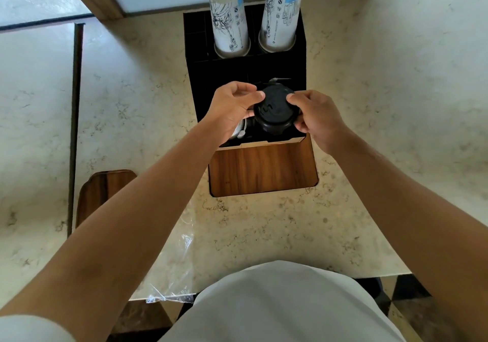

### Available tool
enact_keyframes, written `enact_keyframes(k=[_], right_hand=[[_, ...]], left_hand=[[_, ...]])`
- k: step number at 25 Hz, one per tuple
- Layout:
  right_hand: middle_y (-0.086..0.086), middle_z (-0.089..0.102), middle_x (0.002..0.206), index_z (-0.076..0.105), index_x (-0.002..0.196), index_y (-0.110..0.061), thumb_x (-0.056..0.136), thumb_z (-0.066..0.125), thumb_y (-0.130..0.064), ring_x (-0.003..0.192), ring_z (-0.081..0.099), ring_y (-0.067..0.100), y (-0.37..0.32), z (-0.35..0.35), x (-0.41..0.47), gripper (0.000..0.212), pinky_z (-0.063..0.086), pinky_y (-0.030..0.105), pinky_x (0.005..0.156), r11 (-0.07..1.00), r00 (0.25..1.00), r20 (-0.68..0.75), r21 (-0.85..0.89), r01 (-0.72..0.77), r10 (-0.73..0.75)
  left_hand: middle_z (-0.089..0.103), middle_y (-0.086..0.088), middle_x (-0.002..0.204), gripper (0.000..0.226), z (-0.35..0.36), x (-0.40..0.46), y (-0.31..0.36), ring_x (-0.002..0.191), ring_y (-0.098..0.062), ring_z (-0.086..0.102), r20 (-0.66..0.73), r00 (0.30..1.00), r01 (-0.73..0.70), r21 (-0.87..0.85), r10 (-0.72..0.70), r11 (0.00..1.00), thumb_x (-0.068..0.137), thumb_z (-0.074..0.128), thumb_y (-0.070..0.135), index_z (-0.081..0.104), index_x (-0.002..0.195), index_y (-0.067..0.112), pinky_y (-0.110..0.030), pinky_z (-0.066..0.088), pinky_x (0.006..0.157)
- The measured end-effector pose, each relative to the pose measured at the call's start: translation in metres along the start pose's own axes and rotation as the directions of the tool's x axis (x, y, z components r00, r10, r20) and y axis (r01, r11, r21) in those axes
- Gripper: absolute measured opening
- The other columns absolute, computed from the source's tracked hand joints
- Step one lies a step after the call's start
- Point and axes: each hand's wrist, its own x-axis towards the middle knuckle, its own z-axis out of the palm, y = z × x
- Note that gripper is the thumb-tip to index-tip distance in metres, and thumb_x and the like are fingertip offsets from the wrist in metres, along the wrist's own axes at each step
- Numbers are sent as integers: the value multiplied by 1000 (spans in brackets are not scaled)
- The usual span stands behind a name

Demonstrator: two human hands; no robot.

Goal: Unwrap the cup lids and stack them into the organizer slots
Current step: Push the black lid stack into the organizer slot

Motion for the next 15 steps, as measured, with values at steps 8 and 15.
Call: enact_keyframes(k=[8,15], right_hand=[[11,74,99,65,118,-12,98,60,-35,61,68,15,8,-2,9,31,53,29,60,992,997,-37,101,-71,75],[13,73,87,69,95,1,101,59,-36,60,65,5,9,-3,-1,39,51,27,71,959,992,-103,-281,36,-67]], left_hand=[[76,-14,109,30,3,10,-13,97,-26,76,12,999,32,26,-32,999,93,74,16,71,120,5,-35,63,84],[79,2,93,20,5,19,-22,83,-9,77,-128,991,13,267,23,964,92,74,28,77,110,19,-42,64,83]])
